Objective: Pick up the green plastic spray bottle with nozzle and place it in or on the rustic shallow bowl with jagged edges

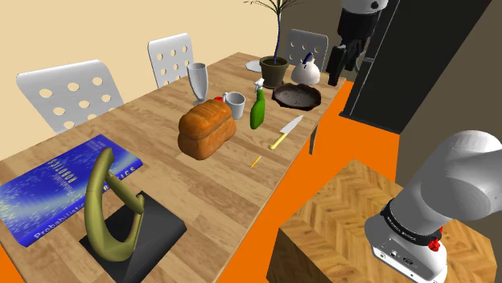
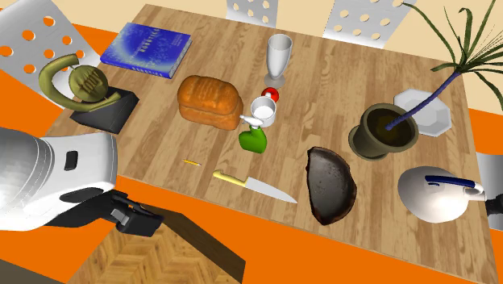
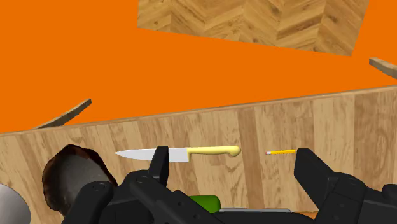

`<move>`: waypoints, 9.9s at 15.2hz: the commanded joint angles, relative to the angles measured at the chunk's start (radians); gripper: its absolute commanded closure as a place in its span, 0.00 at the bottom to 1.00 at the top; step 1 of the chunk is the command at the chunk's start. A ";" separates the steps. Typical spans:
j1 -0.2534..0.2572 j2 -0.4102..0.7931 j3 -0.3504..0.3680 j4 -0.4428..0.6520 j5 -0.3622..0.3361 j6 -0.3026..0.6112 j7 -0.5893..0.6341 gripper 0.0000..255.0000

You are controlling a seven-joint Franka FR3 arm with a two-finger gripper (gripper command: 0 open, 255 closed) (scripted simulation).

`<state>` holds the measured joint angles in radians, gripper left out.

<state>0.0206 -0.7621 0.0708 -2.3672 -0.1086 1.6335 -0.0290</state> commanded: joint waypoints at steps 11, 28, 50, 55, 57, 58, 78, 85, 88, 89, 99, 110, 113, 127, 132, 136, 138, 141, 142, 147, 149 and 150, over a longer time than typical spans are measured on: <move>-0.113 0.205 0.248 -0.087 0.011 0.367 0.562 0.00; -0.331 0.942 0.495 0.323 -0.575 0.517 1.703 0.00; -0.275 1.216 0.380 0.541 -0.764 0.498 1.978 1.00; -0.275 1.216 0.380 0.541 -0.764 0.498 1.978 1.00; -0.275 1.216 0.380 0.540 -0.764 0.498 1.978 1.00; -0.275 1.216 0.380 0.540 -0.764 0.498 1.978 1.00; -0.300 1.090 0.425 0.613 -0.642 0.359 1.831 1.00; -0.302 1.058 0.436 0.662 -0.607 0.299 1.781 1.00; -0.302 1.048 0.439 0.686 -0.594 0.271 1.760 1.00; -0.302 1.045 0.440 0.695 -0.590 0.262 1.753 1.00; -0.415 1.010 0.389 0.675 -0.566 0.344 1.605 1.00; -0.564 1.066 0.305 0.738 -0.550 0.458 1.391 1.00; -0.600 1.101 0.286 0.784 -0.545 0.477 1.332 1.00; -0.626 1.182 0.249 0.744 -0.599 0.602 1.361 1.00; -0.625 1.189 0.245 0.735 -0.608 0.616 1.372 1.00; -0.625 1.189 0.245 0.735 -0.608 0.616 1.372 1.00; -0.625 1.189 0.245 0.735 -0.608 0.616 1.372 0.00; -0.625 1.189 0.245 0.735 -0.608 0.616 1.372 0.00; -0.625 1.189 0.245 0.735 -0.608 0.616 1.372 0.00; -0.617 1.107 0.272 0.723 -0.564 0.546 1.351 0.00; -0.617 1.107 0.272 0.723 -0.564 0.546 1.351 0.00; -0.617 1.107 0.272 0.723 -0.564 0.546 1.351 0.00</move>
<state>-0.5968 0.3470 0.3425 -1.6451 -0.6744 2.1821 1.3233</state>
